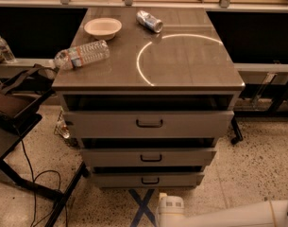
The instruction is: Open bottom drawer
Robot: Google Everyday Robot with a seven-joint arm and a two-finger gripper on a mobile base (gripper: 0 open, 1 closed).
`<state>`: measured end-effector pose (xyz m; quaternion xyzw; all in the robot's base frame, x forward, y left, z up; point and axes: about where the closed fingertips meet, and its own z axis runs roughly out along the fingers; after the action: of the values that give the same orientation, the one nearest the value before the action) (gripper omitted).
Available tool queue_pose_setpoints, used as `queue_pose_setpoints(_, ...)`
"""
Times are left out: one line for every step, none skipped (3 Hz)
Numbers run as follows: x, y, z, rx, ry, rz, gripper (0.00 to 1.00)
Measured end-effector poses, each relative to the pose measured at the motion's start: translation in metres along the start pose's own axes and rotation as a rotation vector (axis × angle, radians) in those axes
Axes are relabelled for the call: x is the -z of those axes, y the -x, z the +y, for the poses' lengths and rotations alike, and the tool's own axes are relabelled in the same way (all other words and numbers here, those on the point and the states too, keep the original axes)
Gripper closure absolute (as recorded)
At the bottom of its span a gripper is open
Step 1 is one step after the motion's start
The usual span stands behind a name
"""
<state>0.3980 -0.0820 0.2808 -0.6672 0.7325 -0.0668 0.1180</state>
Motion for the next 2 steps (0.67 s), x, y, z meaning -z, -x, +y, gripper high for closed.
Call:
queue_pose_setpoints(-0.0283,-0.0291,-0.0316,0.066,-0.141,0.117,0.0)
queue_pose_setpoints(-0.026,-0.026,-0.0399,0.086,-0.172,0.109,0.0)
